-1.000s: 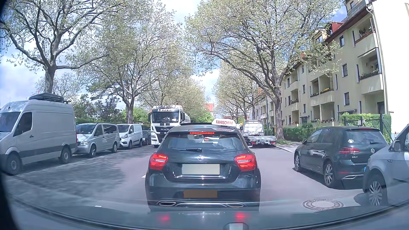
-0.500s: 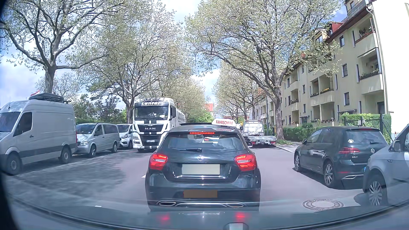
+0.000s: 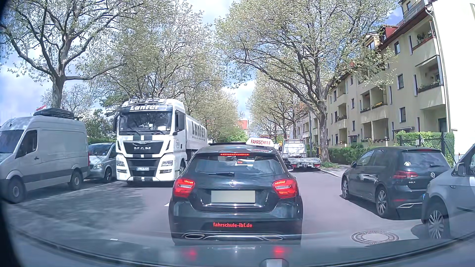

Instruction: Follow the waypoints while adhering to traffic rules and regulations

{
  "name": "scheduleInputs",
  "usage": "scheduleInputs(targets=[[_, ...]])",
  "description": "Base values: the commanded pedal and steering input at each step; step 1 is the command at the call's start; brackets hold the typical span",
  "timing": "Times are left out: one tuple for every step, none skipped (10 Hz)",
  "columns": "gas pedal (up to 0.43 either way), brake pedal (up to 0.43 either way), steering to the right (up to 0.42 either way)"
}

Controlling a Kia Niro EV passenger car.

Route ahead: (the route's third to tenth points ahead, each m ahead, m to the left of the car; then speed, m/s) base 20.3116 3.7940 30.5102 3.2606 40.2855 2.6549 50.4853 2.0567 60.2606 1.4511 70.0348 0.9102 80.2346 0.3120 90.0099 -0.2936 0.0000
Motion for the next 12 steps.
scheduleInputs(targets=[[0.000, 0.390, -0.004], [0.000, 0.390, -0.004], [0.000, 0.390, -0.004], [0.000, 0.390, -0.004], [0.000, 0.390, -0.004], [0.000, 0.390, -0.004], [0.000, 0.390, -0.004], [0.000, 0.390, -0.004], [0.000, 0.390, -0.004], [0.000, 0.390, -0.004], [0.000, 0.390, -0.004], [0.000, 0.390, -0.004]])
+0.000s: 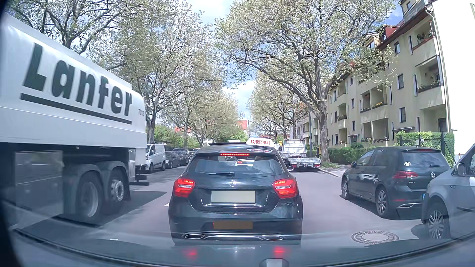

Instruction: Follow the waypoints while adhering to traffic rules and regulations

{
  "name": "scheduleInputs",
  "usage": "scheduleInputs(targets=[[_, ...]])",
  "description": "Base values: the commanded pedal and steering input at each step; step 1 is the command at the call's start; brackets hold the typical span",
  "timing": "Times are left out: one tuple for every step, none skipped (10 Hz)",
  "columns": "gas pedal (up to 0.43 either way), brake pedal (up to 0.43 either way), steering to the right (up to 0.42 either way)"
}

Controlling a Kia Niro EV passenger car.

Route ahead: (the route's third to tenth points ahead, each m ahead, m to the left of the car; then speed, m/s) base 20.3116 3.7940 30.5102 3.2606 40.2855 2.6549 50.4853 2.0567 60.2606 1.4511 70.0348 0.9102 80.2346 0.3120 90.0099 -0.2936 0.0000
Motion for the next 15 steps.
scheduleInputs(targets=[[0.000, 0.390, -0.004], [0.000, 0.390, -0.004], [0.000, 0.390, -0.004], [0.000, 0.390, -0.004], [0.000, 0.390, -0.004], [0.000, 0.390, -0.004], [0.000, 0.390, -0.004], [0.000, 0.390, -0.004], [0.000, 0.390, -0.004], [0.000, 0.390, -0.004], [0.000, 0.390, -0.004], [0.000, 0.390, -0.004], [0.000, 0.390, -0.004], [0.000, 0.390, -0.004], [0.000, 0.390, -0.004]])
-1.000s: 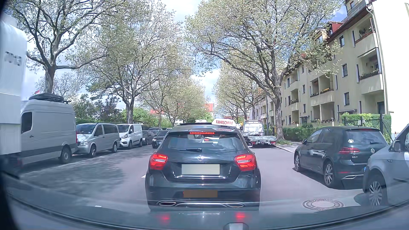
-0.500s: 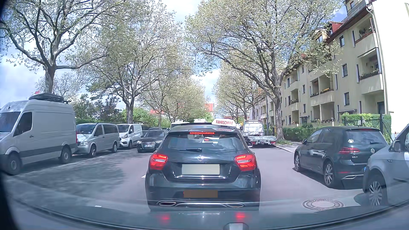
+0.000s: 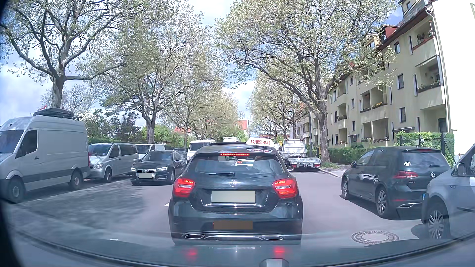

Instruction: Follow the waypoints while adhering to traffic rules and regulations

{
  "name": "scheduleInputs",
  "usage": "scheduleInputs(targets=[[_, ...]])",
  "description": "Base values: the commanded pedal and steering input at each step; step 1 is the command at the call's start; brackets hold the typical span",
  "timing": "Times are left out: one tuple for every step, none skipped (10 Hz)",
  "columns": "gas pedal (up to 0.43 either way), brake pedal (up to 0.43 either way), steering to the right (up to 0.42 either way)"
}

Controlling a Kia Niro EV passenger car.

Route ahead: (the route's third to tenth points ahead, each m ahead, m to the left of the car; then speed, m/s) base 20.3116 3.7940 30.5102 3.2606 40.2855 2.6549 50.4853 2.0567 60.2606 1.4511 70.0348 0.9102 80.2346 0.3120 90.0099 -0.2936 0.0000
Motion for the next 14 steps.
scheduleInputs(targets=[[0.000, 0.390, -0.004], [0.000, 0.390, -0.004], [0.000, 0.390, -0.004], [0.000, 0.390, -0.004], [0.000, 0.390, -0.004], [0.000, 0.390, -0.004], [0.000, 0.390, -0.004], [0.000, 0.390, -0.004], [0.000, 0.390, -0.004], [0.000, 0.390, -0.004], [0.000, 0.390, -0.004], [0.000, 0.390, -0.004], [0.000, 0.390, -0.004], [0.000, 0.390, -0.004]])
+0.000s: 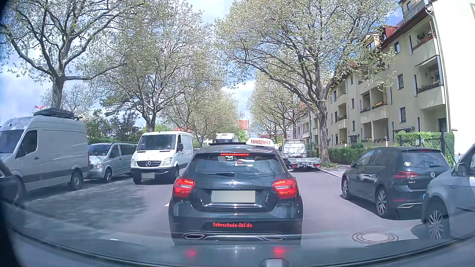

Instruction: Follow the waypoints while adhering to traffic rules and regulations

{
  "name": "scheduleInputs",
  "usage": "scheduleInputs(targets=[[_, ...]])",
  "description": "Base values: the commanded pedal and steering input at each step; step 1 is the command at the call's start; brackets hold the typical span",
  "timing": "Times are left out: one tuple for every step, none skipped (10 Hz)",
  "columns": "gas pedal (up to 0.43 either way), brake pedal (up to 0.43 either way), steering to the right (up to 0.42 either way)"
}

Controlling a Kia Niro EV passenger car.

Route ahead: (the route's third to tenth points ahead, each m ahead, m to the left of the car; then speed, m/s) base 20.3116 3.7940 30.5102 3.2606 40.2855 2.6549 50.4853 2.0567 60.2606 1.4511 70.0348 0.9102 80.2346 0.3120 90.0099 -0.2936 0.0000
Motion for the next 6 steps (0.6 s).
scheduleInputs(targets=[[0.000, 0.390, -0.004], [0.000, 0.390, -0.004], [0.000, 0.390, -0.004], [0.000, 0.390, -0.004], [0.000, 0.390, -0.004], [0.000, 0.390, -0.004]])
